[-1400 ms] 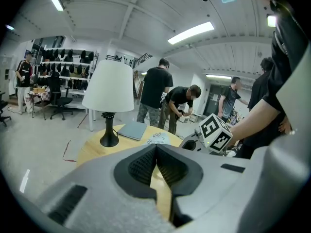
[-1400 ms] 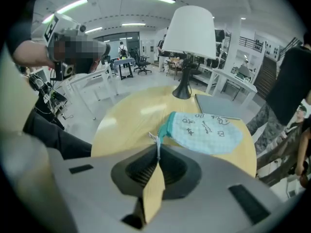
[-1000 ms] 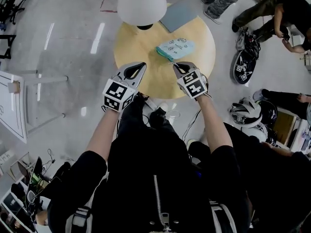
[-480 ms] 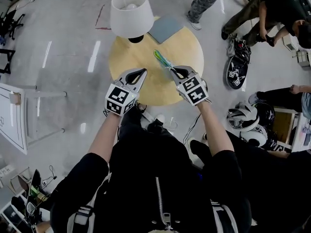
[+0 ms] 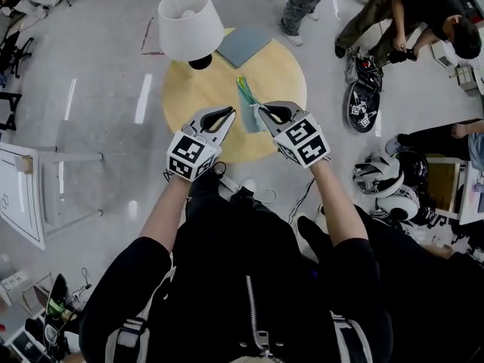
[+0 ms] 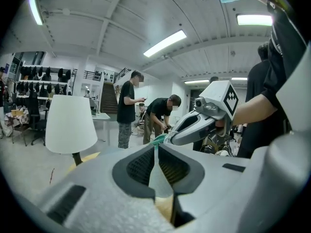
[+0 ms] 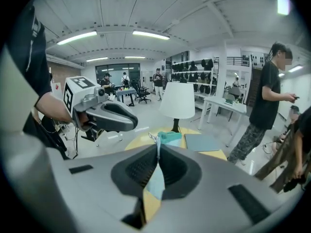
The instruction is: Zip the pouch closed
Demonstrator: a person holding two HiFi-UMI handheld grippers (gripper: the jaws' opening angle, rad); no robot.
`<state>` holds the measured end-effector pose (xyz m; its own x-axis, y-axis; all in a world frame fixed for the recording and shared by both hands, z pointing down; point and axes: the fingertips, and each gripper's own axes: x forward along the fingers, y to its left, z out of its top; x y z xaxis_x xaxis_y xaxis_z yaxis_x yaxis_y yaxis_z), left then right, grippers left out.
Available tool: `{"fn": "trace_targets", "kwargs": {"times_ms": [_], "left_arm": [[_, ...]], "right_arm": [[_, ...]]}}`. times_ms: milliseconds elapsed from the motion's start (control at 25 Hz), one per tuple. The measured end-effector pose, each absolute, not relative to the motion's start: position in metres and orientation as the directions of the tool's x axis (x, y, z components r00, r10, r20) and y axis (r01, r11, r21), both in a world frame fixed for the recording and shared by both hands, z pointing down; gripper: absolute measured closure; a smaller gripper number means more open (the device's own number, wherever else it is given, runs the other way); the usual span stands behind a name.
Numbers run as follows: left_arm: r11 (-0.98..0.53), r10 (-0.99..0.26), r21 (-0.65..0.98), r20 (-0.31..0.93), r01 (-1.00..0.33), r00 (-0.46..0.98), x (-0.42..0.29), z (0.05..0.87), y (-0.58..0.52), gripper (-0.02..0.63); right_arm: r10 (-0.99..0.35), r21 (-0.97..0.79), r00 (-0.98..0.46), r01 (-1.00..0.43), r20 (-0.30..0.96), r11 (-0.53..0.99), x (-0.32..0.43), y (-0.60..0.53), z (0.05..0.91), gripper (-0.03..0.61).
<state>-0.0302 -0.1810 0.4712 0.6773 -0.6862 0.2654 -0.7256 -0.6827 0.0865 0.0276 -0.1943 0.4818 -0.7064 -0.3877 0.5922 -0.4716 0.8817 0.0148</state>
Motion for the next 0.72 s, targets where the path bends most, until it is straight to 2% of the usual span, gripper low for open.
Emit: {"fn": "trace_targets", "kwargs": {"times_ms": [280,600,720], "left_arm": [[-0.757,-0.607,0.089,0.270,-0.647,0.747,0.006,0.469,-0.165,0.511],[-0.799,-0.537,0.123,0.293,-0.588,0.791,0.034,0.480,-0.146,0.511],[-0.811,-0.518,0.130,0.295,-0.570,0.803,0.041,0.485,-0.138,0.541]], "right_arm": [[-0.375,0.012,-0.719,-0.455,0.585,0.890,0.037,-0.174,0.478,0.563],[-0.330,-0.038,-0.740,-0.432,0.586,0.901,0.045,-0.145,0.483,0.563],[-0.319,-0.052,-0.743,-0.428,0.588,0.902,0.047,-0.136,0.488,0.563]]}}
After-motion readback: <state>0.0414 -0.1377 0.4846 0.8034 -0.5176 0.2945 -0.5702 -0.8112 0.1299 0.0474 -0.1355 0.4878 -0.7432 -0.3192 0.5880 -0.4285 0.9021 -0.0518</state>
